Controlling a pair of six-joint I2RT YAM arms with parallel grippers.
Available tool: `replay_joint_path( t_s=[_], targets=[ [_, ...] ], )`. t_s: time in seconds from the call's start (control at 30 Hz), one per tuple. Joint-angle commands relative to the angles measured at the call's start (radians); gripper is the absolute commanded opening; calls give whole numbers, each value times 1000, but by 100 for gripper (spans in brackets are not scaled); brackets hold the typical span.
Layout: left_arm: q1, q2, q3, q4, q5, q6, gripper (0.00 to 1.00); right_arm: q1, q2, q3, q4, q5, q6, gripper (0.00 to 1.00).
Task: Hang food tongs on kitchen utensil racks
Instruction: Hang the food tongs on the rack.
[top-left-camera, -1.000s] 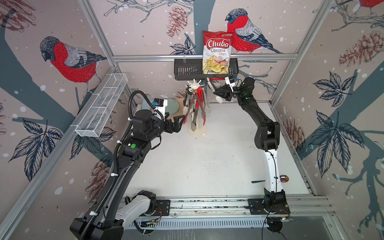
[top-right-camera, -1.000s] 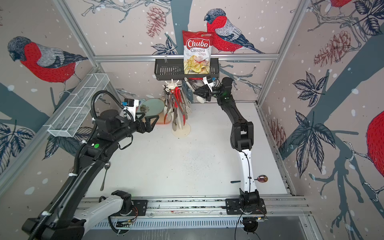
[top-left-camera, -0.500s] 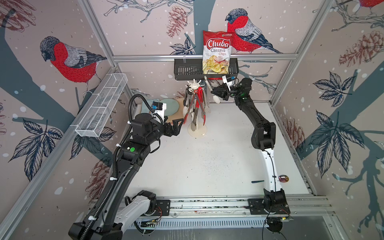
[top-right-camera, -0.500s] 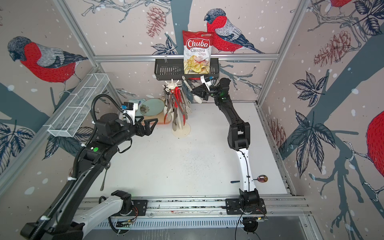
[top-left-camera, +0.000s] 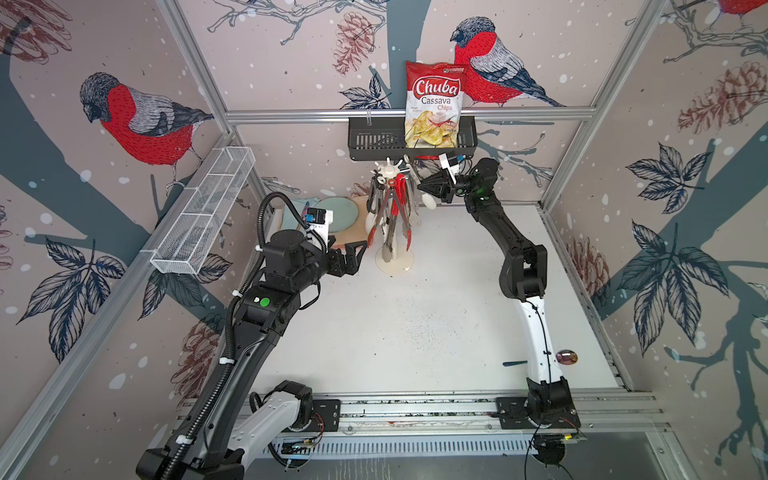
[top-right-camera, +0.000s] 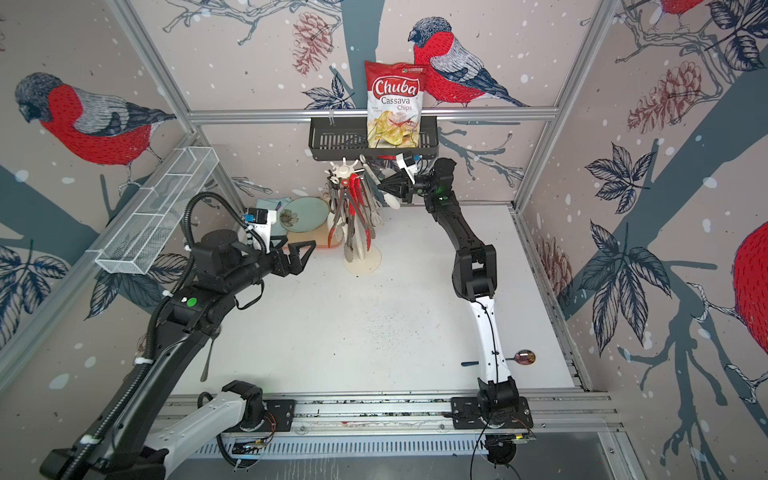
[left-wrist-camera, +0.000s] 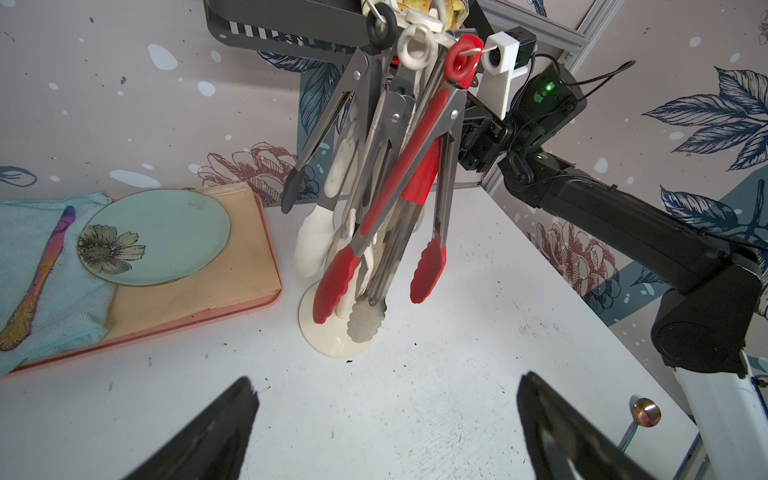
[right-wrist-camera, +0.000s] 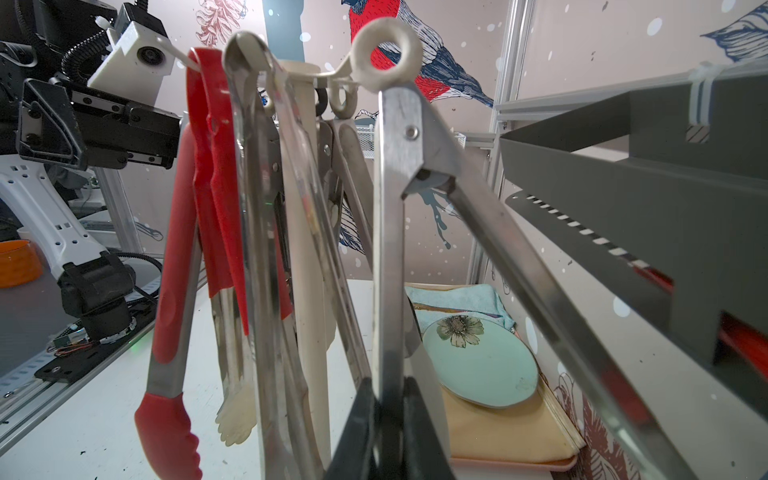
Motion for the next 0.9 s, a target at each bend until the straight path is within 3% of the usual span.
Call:
replay_joint_path(
  t_s=[0.0, 0.63, 0.87],
  targets=[
    [1, -5, -2, -1, 7, -1, 96, 3, 7, 12, 34, 2, 4, 0],
    [0, -19, -19, -8, -4, 0, 96, 16, -8, 9, 26, -42, -33, 0],
    [1, -19, -19, -13, -8, -1, 96, 11, -9, 6, 100, -18, 13, 0]
  ],
)
